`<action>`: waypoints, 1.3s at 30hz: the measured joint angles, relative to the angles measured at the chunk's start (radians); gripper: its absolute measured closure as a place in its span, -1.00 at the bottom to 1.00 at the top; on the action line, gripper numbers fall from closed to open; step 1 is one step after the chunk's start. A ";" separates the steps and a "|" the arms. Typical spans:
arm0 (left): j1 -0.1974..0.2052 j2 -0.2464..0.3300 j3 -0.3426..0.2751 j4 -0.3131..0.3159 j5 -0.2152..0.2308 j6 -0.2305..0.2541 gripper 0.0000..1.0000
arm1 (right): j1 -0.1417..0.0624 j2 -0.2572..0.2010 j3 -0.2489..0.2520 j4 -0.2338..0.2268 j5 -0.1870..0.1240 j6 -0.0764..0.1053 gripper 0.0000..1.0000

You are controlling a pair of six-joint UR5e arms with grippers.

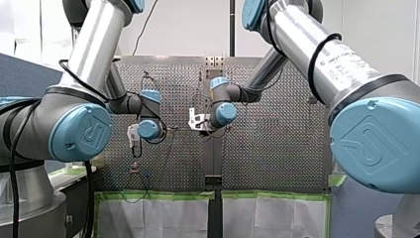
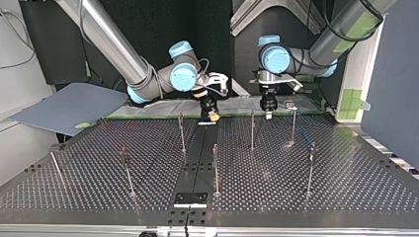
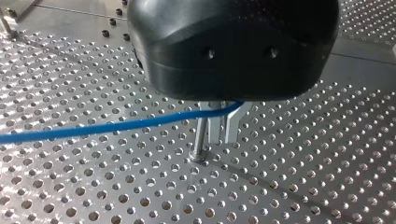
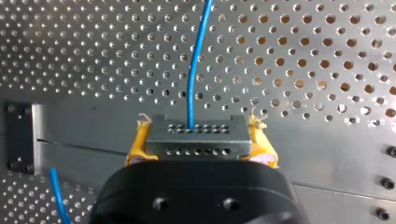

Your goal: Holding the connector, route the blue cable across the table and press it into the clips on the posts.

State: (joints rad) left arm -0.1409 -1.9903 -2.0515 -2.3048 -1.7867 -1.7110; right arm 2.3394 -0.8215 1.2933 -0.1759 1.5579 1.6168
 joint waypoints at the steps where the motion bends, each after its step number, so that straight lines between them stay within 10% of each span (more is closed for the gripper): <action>1: 0.000 0.000 0.000 0.000 0.000 0.000 1.00 | 0.000 0.000 0.000 0.000 0.000 0.000 1.00; 39: -0.001 0.000 0.000 0.000 0.001 0.000 1.00 | -0.013 0.000 0.000 -0.002 0.000 0.000 1.00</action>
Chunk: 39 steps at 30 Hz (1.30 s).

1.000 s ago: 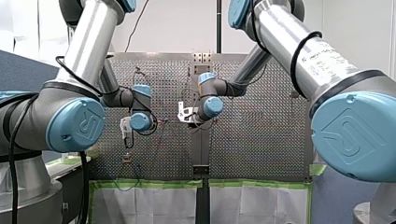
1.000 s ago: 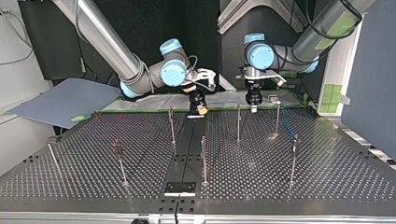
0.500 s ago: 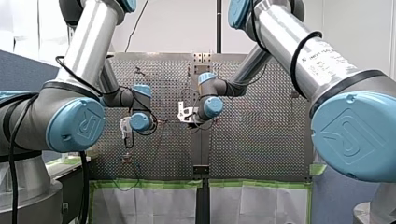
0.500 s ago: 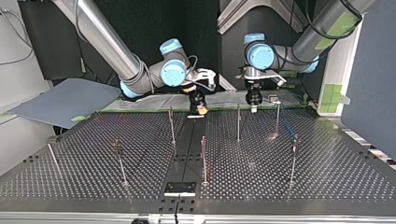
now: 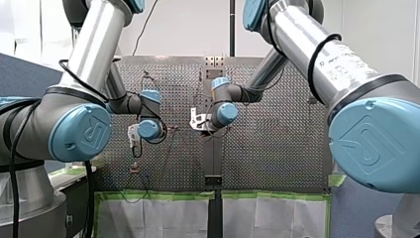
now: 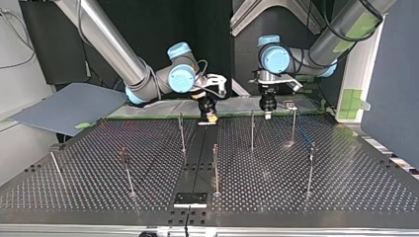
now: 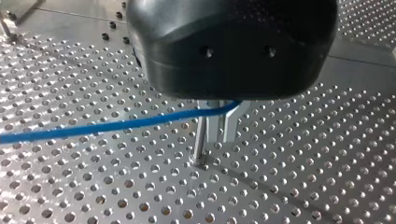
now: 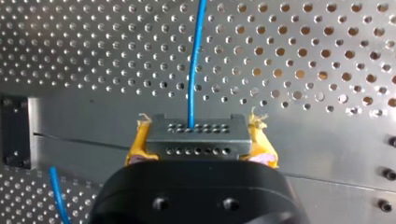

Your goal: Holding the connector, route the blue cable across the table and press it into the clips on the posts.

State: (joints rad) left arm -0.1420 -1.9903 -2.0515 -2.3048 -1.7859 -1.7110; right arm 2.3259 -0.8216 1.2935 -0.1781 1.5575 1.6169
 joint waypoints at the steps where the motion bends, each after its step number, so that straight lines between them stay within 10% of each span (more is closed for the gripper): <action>1: 0.000 0.000 0.000 0.000 0.000 0.000 1.00 | -0.001 0.000 0.000 0.000 0.000 0.000 1.00; 39: 0.024 0.000 0.021 -0.004 0.017 0.000 1.00 | 0.012 0.000 -0.001 0.001 0.000 0.000 1.00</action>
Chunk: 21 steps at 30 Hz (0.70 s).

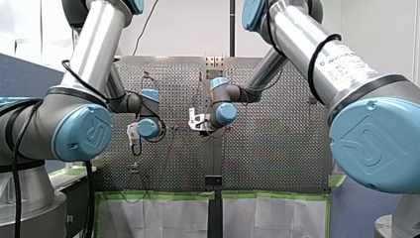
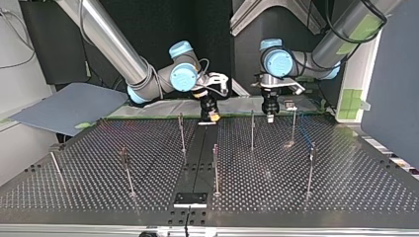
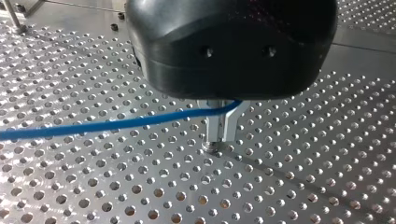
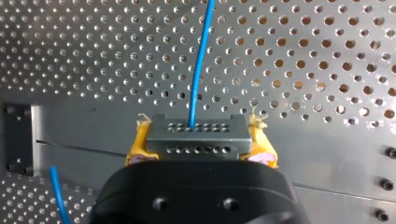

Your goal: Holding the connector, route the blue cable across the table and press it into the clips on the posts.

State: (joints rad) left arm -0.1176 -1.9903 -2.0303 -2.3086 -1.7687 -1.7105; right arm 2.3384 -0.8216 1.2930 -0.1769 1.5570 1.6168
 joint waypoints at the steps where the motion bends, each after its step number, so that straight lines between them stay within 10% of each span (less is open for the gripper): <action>1: 0.000 0.000 0.001 0.000 0.001 0.000 1.00 | 0.000 0.000 0.000 0.000 0.000 0.000 1.00; 21: -0.014 -0.001 -0.005 0.001 -0.005 -0.001 1.00 | 0.000 0.000 0.000 0.000 0.000 0.000 1.00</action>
State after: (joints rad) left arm -0.1312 -1.9912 -2.0358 -2.3076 -1.7733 -1.7115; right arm 2.3382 -0.8216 1.2931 -0.1768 1.5570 1.6168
